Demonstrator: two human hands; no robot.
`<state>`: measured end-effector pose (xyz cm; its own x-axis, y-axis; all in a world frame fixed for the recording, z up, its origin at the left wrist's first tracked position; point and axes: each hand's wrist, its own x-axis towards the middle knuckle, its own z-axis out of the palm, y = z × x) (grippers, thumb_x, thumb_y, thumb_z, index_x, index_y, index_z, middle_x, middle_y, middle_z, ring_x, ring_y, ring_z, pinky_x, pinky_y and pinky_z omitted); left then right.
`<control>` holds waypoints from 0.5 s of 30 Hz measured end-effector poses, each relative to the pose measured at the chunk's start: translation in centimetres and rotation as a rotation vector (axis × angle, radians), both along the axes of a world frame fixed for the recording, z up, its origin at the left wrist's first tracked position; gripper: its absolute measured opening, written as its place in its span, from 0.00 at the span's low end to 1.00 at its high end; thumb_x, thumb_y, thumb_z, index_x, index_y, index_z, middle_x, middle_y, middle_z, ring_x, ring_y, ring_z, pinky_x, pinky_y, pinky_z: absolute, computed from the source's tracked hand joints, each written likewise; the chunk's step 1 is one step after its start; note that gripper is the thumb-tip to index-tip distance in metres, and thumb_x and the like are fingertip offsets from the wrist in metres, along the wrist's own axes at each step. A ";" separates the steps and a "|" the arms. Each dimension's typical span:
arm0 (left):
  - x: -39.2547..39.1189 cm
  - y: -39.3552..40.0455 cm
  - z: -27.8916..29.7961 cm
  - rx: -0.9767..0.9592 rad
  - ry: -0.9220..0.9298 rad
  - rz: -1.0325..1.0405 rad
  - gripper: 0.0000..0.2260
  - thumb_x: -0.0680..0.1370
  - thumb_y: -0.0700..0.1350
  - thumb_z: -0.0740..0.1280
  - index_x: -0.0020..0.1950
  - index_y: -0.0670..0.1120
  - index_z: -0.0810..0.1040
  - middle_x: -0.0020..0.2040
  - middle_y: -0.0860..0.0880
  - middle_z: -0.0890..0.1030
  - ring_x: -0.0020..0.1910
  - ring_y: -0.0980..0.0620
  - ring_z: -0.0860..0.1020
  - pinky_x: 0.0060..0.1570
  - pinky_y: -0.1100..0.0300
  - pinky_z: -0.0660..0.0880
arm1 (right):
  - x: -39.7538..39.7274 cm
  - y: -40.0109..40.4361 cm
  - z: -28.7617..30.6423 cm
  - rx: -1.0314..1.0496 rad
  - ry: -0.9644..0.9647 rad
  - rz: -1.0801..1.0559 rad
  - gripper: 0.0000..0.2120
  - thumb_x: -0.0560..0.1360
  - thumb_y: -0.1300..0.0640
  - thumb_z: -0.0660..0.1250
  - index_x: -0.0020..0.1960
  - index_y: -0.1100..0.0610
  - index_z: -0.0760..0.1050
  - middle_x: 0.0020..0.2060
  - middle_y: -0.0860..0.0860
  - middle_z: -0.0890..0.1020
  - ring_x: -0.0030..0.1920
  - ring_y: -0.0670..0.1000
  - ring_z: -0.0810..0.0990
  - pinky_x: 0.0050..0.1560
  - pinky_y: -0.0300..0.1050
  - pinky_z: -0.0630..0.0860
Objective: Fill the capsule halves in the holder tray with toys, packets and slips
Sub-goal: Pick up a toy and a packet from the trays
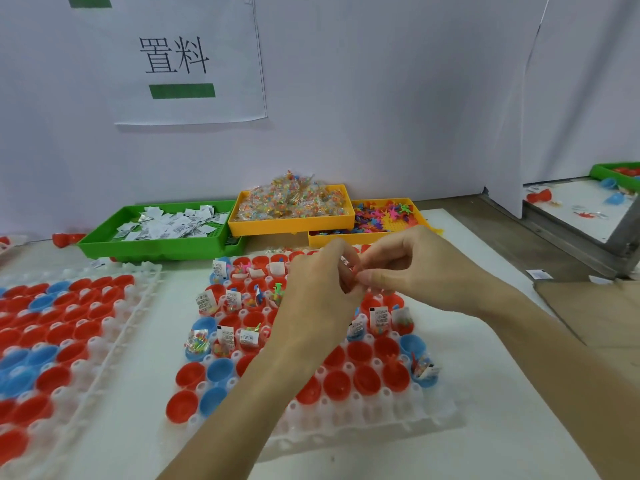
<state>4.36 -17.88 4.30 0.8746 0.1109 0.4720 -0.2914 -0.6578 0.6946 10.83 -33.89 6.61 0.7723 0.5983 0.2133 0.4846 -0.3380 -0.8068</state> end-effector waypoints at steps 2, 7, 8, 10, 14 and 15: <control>-0.4 -0.3 -0.2 0.018 -0.003 -0.039 0.09 0.74 0.41 0.75 0.49 0.49 0.77 0.32 0.55 0.80 0.34 0.58 0.80 0.37 0.61 0.79 | -0.5 -0.7 0.1 -0.013 0.033 0.014 0.05 0.74 0.60 0.75 0.50 0.57 0.85 0.42 0.50 0.87 0.44 0.46 0.86 0.49 0.42 0.83; -1.1 -0.5 -0.4 0.104 0.116 -0.166 0.14 0.72 0.47 0.77 0.52 0.54 0.75 0.35 0.55 0.81 0.38 0.56 0.80 0.40 0.60 0.81 | -1.5 -1.7 0.3 -0.110 0.023 0.028 0.04 0.74 0.63 0.74 0.45 0.57 0.86 0.37 0.48 0.86 0.37 0.45 0.85 0.41 0.37 0.80; -1.2 -0.1 -0.2 0.112 0.164 -0.214 0.15 0.70 0.47 0.78 0.52 0.54 0.76 0.36 0.55 0.81 0.38 0.58 0.80 0.40 0.62 0.81 | -1.6 -1.9 0.2 -0.135 0.023 0.028 0.05 0.74 0.64 0.74 0.44 0.56 0.86 0.37 0.48 0.86 0.38 0.46 0.85 0.42 0.38 0.81; -1.3 0.9 0.4 0.098 0.263 -0.318 0.18 0.69 0.48 0.79 0.55 0.55 0.78 0.39 0.56 0.83 0.39 0.62 0.81 0.43 0.64 0.80 | -1.9 -2.2 0.3 -0.188 0.011 0.030 0.07 0.73 0.65 0.74 0.41 0.54 0.86 0.37 0.47 0.86 0.38 0.47 0.85 0.44 0.40 0.82; -1.4 3.5 1.2 0.014 0.241 -0.296 0.16 0.71 0.49 0.77 0.57 0.54 0.79 0.43 0.58 0.85 0.43 0.61 0.83 0.47 0.61 0.79 | -2.6 -2.6 0.4 -0.283 0.049 0.112 0.06 0.73 0.61 0.75 0.40 0.52 0.86 0.37 0.44 0.86 0.39 0.44 0.85 0.45 0.38 0.81; -1.3 4.1 1.3 -0.009 0.223 -0.272 0.15 0.72 0.48 0.76 0.57 0.54 0.79 0.43 0.58 0.85 0.43 0.60 0.83 0.47 0.60 0.78 | -2.8 -2.5 0.5 -0.321 0.049 0.140 0.06 0.73 0.60 0.75 0.40 0.52 0.86 0.37 0.44 0.86 0.39 0.44 0.85 0.45 0.38 0.81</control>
<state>3.06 -13.80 5.59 0.9540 -0.1372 0.2664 -0.2960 -0.5701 0.7664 8.03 -36.44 7.08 0.6828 0.7296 -0.0386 0.5073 -0.5116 -0.6935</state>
